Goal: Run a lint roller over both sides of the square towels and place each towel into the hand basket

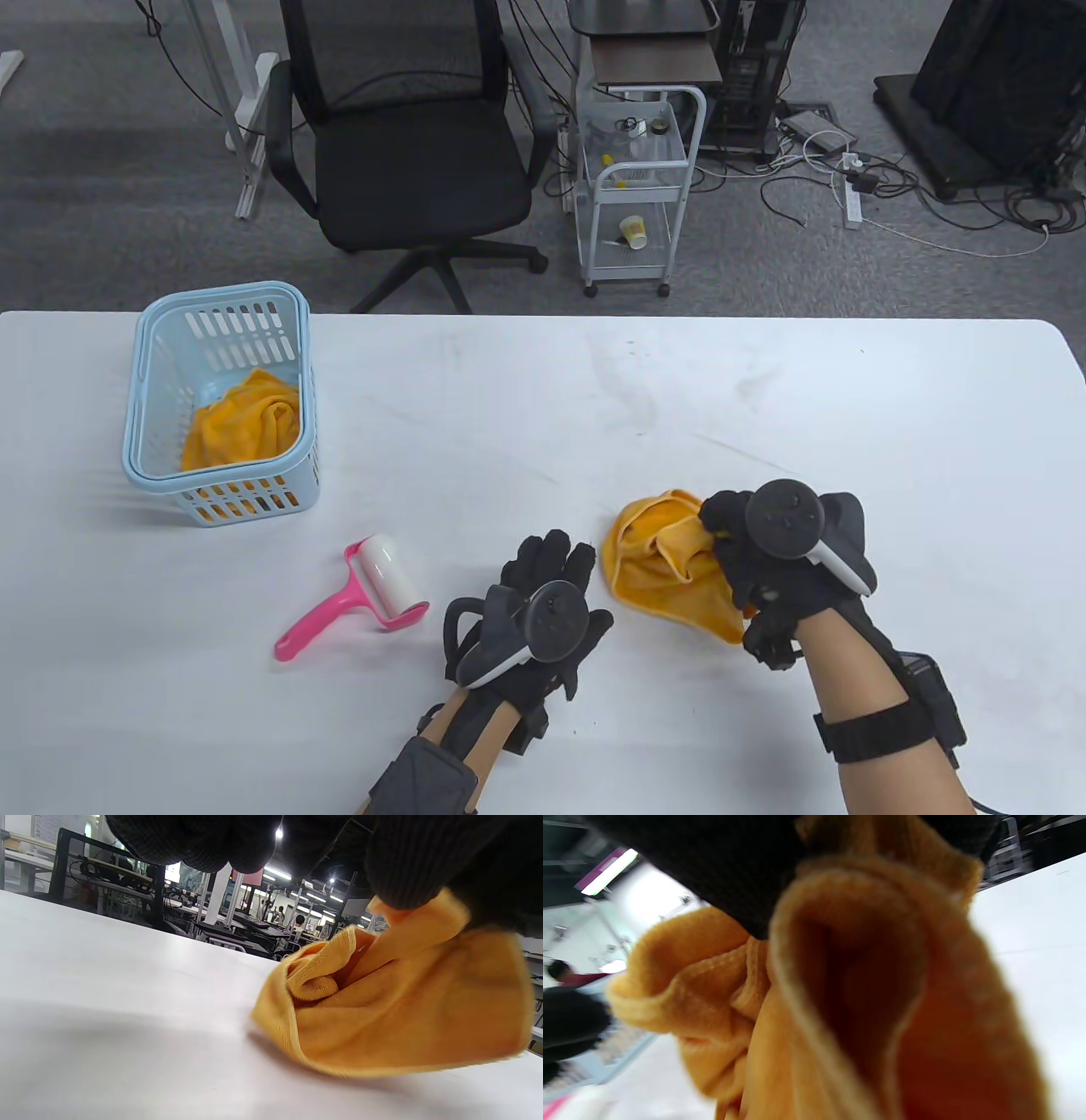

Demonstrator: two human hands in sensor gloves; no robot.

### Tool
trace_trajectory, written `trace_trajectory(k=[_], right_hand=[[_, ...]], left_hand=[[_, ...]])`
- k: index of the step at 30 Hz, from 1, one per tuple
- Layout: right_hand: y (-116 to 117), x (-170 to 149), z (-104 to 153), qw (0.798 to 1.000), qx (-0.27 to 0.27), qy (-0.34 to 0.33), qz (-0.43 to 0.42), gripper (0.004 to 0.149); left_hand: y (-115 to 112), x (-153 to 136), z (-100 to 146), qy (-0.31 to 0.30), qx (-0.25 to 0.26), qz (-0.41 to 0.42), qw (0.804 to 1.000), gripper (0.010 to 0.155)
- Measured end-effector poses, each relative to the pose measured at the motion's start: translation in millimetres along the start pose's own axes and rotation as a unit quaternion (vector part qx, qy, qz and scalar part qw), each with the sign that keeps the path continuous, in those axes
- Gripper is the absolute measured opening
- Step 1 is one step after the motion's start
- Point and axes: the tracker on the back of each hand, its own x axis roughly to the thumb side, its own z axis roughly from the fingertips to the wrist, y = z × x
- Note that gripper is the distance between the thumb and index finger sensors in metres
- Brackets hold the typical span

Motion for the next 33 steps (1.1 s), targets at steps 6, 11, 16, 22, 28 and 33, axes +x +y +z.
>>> trace_trajectory(k=[6, 11, 16, 22, 28, 33], right_hand=[[18.9, 27.1, 29.4, 0.994, -0.005, -0.069, -0.082, 0.046], [40.4, 23.2, 35.1, 0.987, 0.003, -0.099, -0.130, 0.045], [54.1, 15.8, 30.8, 0.984, 0.013, -0.089, -0.152, 0.044], [57.2, 7.3, 32.2, 0.975, 0.020, -0.100, -0.199, 0.058], [63.9, 21.7, 38.1, 0.975, 0.060, -0.171, -0.127, 0.081], [67.3, 27.0, 40.3, 0.990, 0.002, -0.136, 0.018, 0.044]], left_hand=[[-7.5, 10.0, 0.5, -0.065, -0.010, 0.015, 0.998, 0.076], [-7.2, 16.6, 4.1, -0.076, 0.016, 0.024, 0.997, 0.059], [-2.2, 11.7, 4.2, -0.083, 0.017, 0.046, 0.995, 0.041], [2.2, -3.0, 3.3, -0.045, 0.026, 0.065, 0.997, 0.039], [3.2, -5.5, 3.6, -0.030, 0.019, 0.015, 0.999, 0.048], [3.2, -1.9, 5.1, -0.029, 0.012, -0.010, 0.999, 0.059]])
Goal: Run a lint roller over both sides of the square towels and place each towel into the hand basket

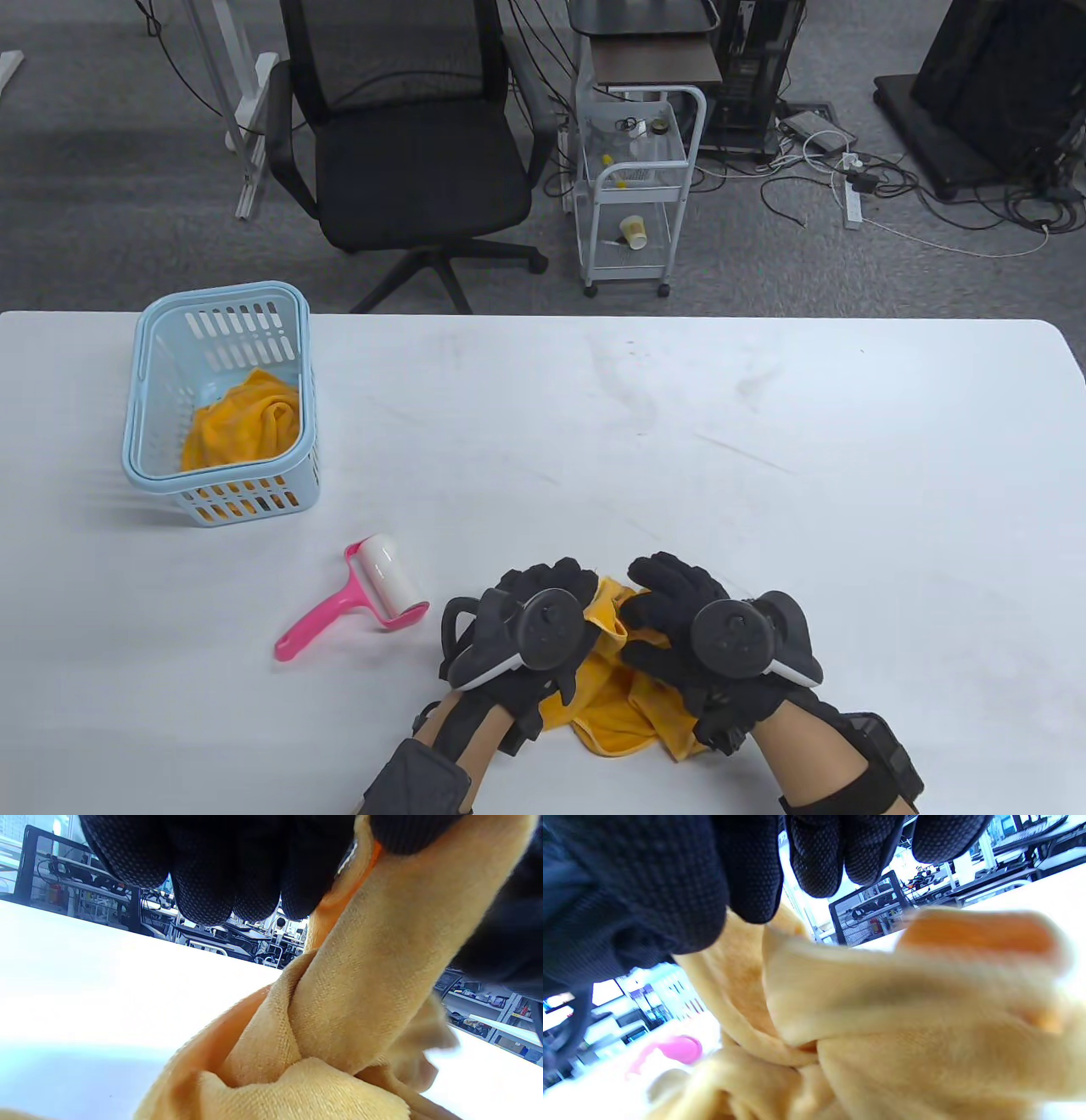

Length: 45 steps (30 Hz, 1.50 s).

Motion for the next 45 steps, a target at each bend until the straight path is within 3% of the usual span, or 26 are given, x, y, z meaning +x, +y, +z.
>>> trace_trajectory(k=[2, 5, 7, 10, 16, 20, 22, 28, 29, 35, 38, 43, 45], right_hand=[[1.8, -4.3, -0.4, 1.000, -0.002, 0.008, -0.014, 0.038], [2.1, -8.1, -0.8, 0.997, 0.002, 0.004, -0.072, 0.042], [2.2, -4.4, 0.1, 0.995, 0.005, -0.015, -0.102, 0.063], [1.5, 4.8, 2.0, 0.998, -0.025, -0.018, -0.050, 0.080], [6.6, 1.3, 0.4, 0.998, -0.041, 0.011, -0.044, 0.086], [14.4, -6.8, -3.9, 0.998, 0.001, 0.033, -0.062, 0.087], [18.5, -11.6, -6.5, 0.997, 0.017, 0.044, -0.069, 0.086], [15.4, -26.9, -9.1, 0.995, 0.036, 0.079, -0.051, 0.044], [13.5, -30.8, -8.7, 0.994, 0.033, 0.088, -0.048, 0.043], [-12.0, -52.0, -4.8, 0.987, 0.065, 0.146, 0.025, 0.043], [-27.4, -58.8, -1.2, 0.983, 0.024, 0.177, 0.044, 0.041], [-83.1, -65.2, 7.4, 0.983, -0.011, 0.170, 0.064, 0.048], [-120.4, -61.3, 17.0, 0.989, -0.017, 0.140, 0.049, 0.039]], left_hand=[[0.9, -0.2, 0.7, -0.002, 0.002, -0.001, 1.000, 0.060], [2.8, -1.3, 1.5, -0.012, 0.006, 0.028, 1.000, 0.054], [3.6, -2.4, 3.1, -0.016, 0.018, 0.065, 0.998, 0.050], [5.4, -2.5, 4.3, -0.025, 0.027, 0.082, 0.996, 0.047], [11.1, 0.0, 7.1, -0.031, 0.060, 0.064, 0.996, 0.039], [18.5, 3.7, 12.1, -0.043, 0.093, 0.058, 0.993, 0.037], [22.4, 3.6, 14.2, -0.049, 0.102, 0.063, 0.992, 0.036], [45.9, -14.4, 24.0, -0.011, 0.166, 0.062, 0.984, 0.036], [49.8, -18.1, 25.3, -0.005, 0.172, 0.064, 0.983, 0.036], [84.3, -42.6, 36.6, 0.048, 0.202, 0.075, 0.975, 0.036], [100.7, -47.5, 40.0, 0.061, 0.204, 0.086, 0.973, 0.036], [129.9, -43.1, 42.8, 0.041, 0.170, 0.089, 0.981, 0.038], [146.9, -40.1, 49.3, 0.010, 0.172, 0.105, 0.979, 0.036]])
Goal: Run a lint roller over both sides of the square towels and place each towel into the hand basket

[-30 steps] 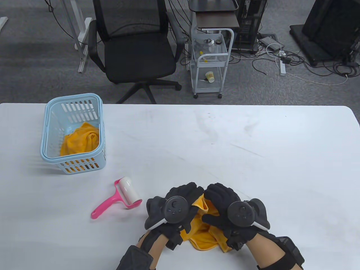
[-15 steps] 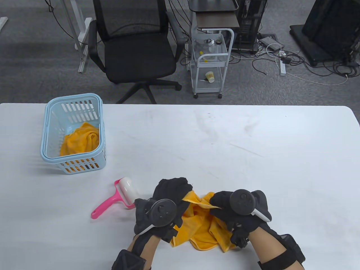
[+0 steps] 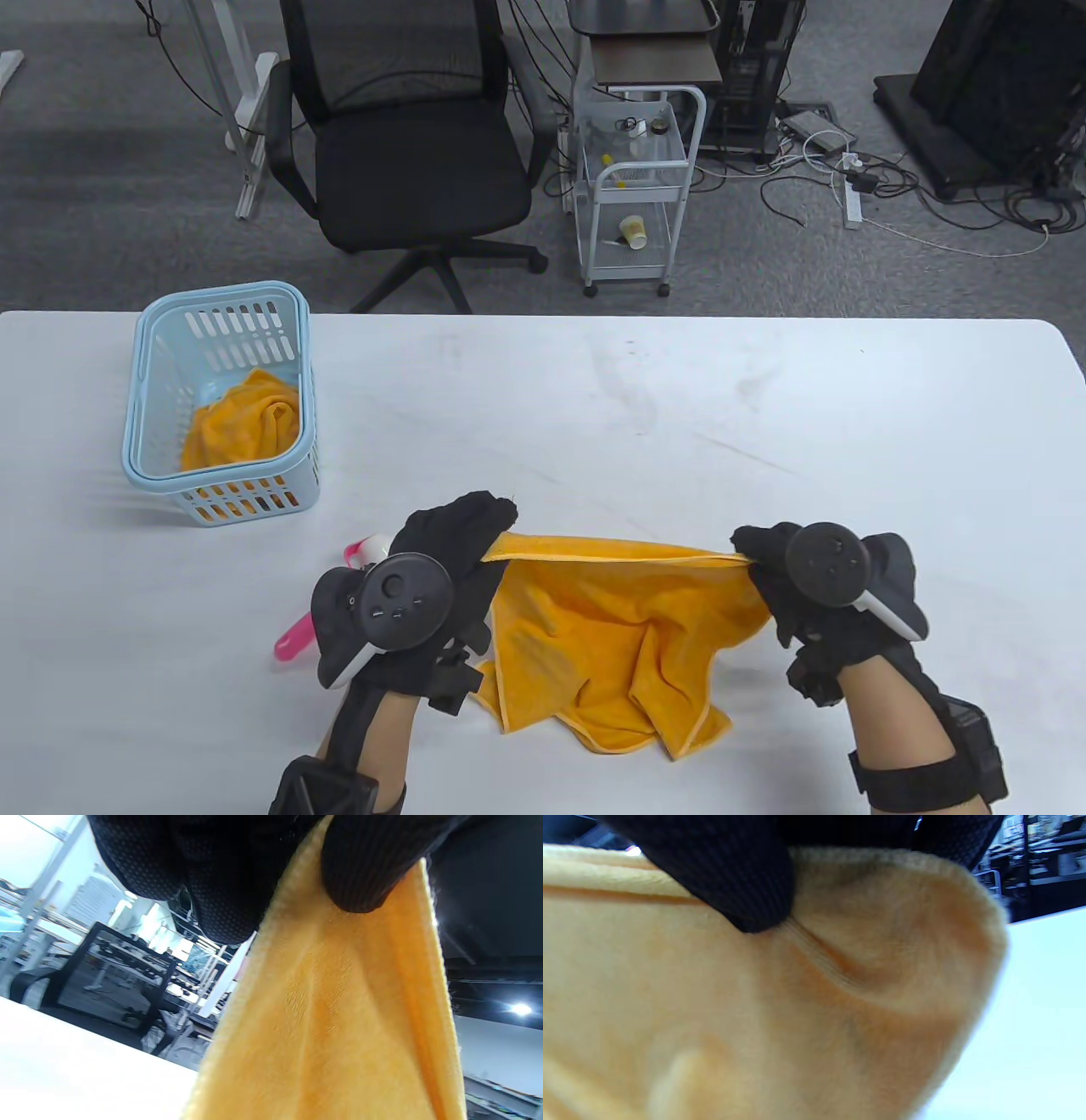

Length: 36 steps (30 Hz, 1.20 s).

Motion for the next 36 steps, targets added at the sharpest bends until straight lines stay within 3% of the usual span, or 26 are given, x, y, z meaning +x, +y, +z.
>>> trace_trajectory(k=[9, 12, 15, 18, 21, 23, 25, 28, 31, 33, 36], right_hand=[[-102.3, 9.1, 34.2, 0.993, 0.036, -0.080, -0.080, 0.046], [-121.8, 12.7, 24.4, 0.995, 0.038, -0.086, -0.029, 0.054], [-124.6, 9.7, -0.7, 0.996, 0.042, -0.063, -0.050, 0.052], [-120.8, -8.0, -42.3, 0.999, 0.007, 0.027, 0.035, 0.040], [-113.8, -20.5, -74.0, 0.997, -0.005, 0.075, -0.023, 0.039], [-118.7, -22.1, -85.8, 0.993, -0.055, 0.100, -0.023, 0.041], [-139.6, -18.8, -90.4, 0.980, -0.154, 0.118, -0.034, 0.041], [-163.4, -12.7, -82.8, 0.965, -0.229, 0.117, -0.051, 0.041], [-180.0, -7.8, -62.4, 0.950, -0.297, 0.088, -0.048, 0.041], [-172.2, -10.0, -52.6, 0.960, -0.273, 0.037, -0.043, 0.041], [-133.9, -17.3, -42.7, 0.979, -0.203, 0.008, -0.002, 0.041]], left_hand=[[83.1, 24.3, 8.1, -0.073, -0.001, 0.039, 0.997, 0.035], [103.4, 22.3, -6.1, -0.062, 0.019, 0.004, 0.998, 0.035], [101.6, 13.6, -33.8, -0.031, 0.005, -0.026, 0.999, 0.035], [91.4, -8.8, -69.3, 0.013, 0.023, -0.059, 0.998, 0.035], [76.0, -26.3, -103.1, 0.045, 0.011, -0.054, 0.997, 0.036], [74.0, -32.6, -119.8, 0.057, 0.030, -0.063, 0.996, 0.036], [80.3, -32.2, -132.8, 0.046, 0.059, -0.052, 0.996, 0.035], [96.4, -25.4, -136.2, 0.005, 0.100, -0.050, 0.994, 0.035], [104.8, -19.8, -127.0, -0.039, 0.106, -0.027, 0.993, 0.035], [97.1, -21.1, -115.1, -0.046, 0.098, -0.043, 0.993, 0.035], [56.9, -31.2, -94.5, -0.041, 0.028, -0.109, 0.993, 0.035]])
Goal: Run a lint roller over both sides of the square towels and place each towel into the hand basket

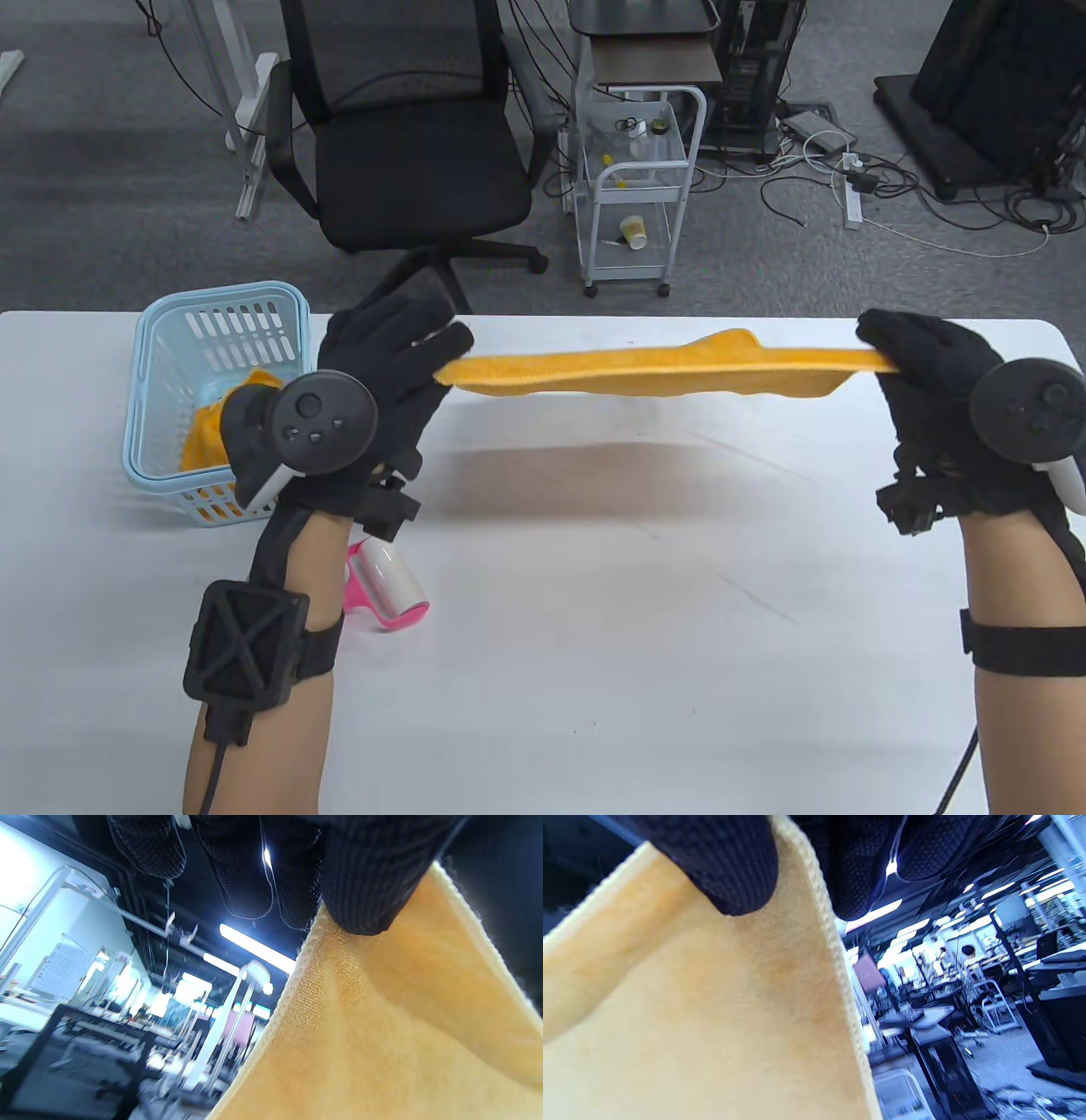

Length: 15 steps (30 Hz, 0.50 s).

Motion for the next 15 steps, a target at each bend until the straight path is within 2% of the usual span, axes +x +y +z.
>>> trace_trajectory(k=[1, 2, 3, 5, 6, 8, 10, 11, 13, 14, 15], right_hand=[[15.7, -2.9, 9.3, 0.999, 0.031, -0.011, 0.025, 0.041], [43.2, -7.6, 24.6, 0.995, 0.079, -0.019, 0.052, 0.041], [57.4, -9.2, 32.3, 0.992, 0.104, -0.023, 0.064, 0.041], [95.9, -14.2, 53.8, 0.980, 0.172, -0.036, 0.097, 0.041], [112.9, -16.2, 63.8, 0.973, 0.197, -0.040, 0.110, 0.042], [144.5, -19.7, 84.4, 0.958, 0.250, -0.047, 0.134, 0.042], [165.3, -20.6, 102.0, 0.941, 0.300, -0.055, 0.144, 0.043], [176.2, -19.4, 114.3, 0.925, 0.342, -0.066, 0.153, 0.043], [183.3, -17.0, 129.1, 0.898, 0.398, -0.081, 0.172, 0.048], [185.8, -15.6, 137.0, 0.876, 0.434, -0.089, 0.189, 0.052], [185.1, -14.9, 144.1, 0.858, 0.459, -0.092, 0.214, 0.058]], left_hand=[[-21.5, -0.5, 11.7, -0.001, -0.029, -0.045, 0.999, 0.035], [-47.2, -1.6, 24.3, -0.001, -0.064, -0.082, 0.995, 0.036], [-63.6, -2.3, 32.4, -0.002, -0.091, -0.104, 0.990, 0.036], [-112.1, -4.0, 57.5, -0.006, -0.172, -0.158, 0.972, 0.037], [-126.1, -4.1, 64.5, -0.008, -0.195, -0.174, 0.965, 0.037], [-165.4, -2.1, 86.4, -0.018, -0.273, -0.226, 0.935, 0.038], [-183.2, 3.1, 101.0, -0.034, -0.322, -0.259, 0.910, 0.039], [-189.4, 7.3, 109.7, -0.039, -0.345, -0.273, 0.897, 0.040], [-191.4, 14.1, 122.4, -0.050, -0.385, -0.305, 0.870, 0.044], [-188.5, 17.5, 128.1, -0.059, -0.393, -0.320, 0.860, 0.046], [-181.1, 20.8, 134.4, -0.069, -0.384, -0.333, 0.859, 0.048]])
